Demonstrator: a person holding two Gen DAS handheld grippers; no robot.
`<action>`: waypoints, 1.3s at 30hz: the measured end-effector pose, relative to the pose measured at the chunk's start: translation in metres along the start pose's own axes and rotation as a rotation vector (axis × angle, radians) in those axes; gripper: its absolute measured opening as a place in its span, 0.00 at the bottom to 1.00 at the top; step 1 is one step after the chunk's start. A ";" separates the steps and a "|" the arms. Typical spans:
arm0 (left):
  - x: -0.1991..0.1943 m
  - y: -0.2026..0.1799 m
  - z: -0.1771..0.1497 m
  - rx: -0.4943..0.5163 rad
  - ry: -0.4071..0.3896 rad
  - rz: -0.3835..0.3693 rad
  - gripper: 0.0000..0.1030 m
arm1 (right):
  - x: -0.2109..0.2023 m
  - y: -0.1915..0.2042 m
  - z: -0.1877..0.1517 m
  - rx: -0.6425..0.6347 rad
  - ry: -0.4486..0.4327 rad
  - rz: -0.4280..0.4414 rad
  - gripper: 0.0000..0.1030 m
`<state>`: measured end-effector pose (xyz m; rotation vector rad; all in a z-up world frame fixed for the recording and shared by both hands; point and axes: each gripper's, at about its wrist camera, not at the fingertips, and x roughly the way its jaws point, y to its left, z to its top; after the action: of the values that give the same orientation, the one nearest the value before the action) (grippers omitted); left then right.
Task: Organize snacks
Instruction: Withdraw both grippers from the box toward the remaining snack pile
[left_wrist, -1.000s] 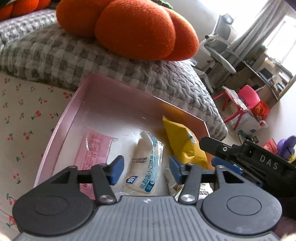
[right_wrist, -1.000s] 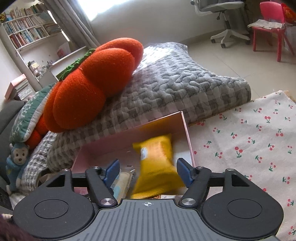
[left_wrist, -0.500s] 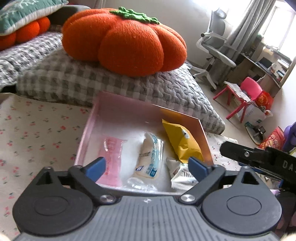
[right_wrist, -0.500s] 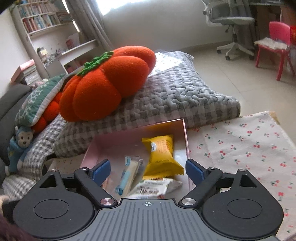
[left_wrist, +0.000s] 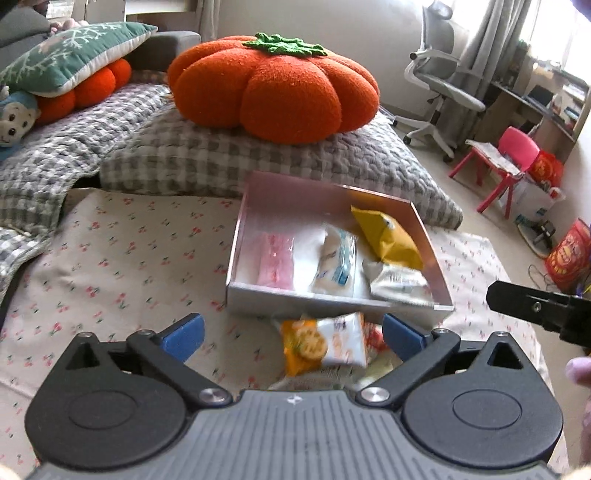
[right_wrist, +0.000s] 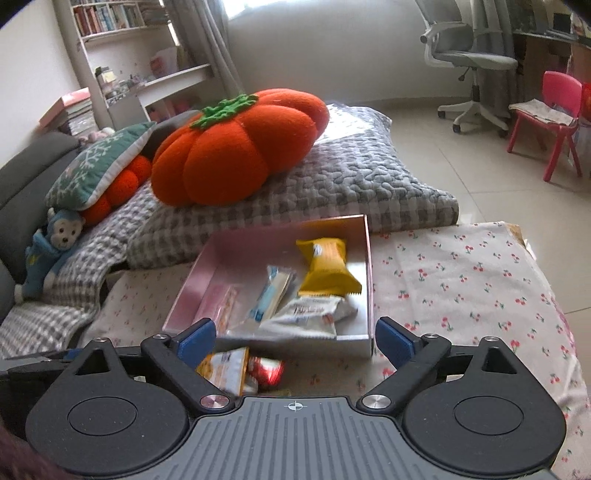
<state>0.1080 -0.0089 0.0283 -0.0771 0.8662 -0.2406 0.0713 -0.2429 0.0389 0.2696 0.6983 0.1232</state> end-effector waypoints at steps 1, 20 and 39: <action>-0.002 0.000 -0.003 0.004 0.003 0.003 1.00 | -0.003 0.001 -0.003 -0.007 0.002 0.000 0.92; -0.010 0.007 -0.070 0.159 -0.019 0.025 1.00 | -0.016 -0.005 -0.061 -0.134 -0.022 -0.061 0.96; 0.025 -0.002 -0.094 0.259 0.110 -0.163 0.79 | 0.023 -0.011 -0.112 -0.225 0.164 -0.081 0.97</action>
<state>0.0515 -0.0139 -0.0510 0.1088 0.9324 -0.5111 0.0163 -0.2262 -0.0606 0.0150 0.8493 0.1461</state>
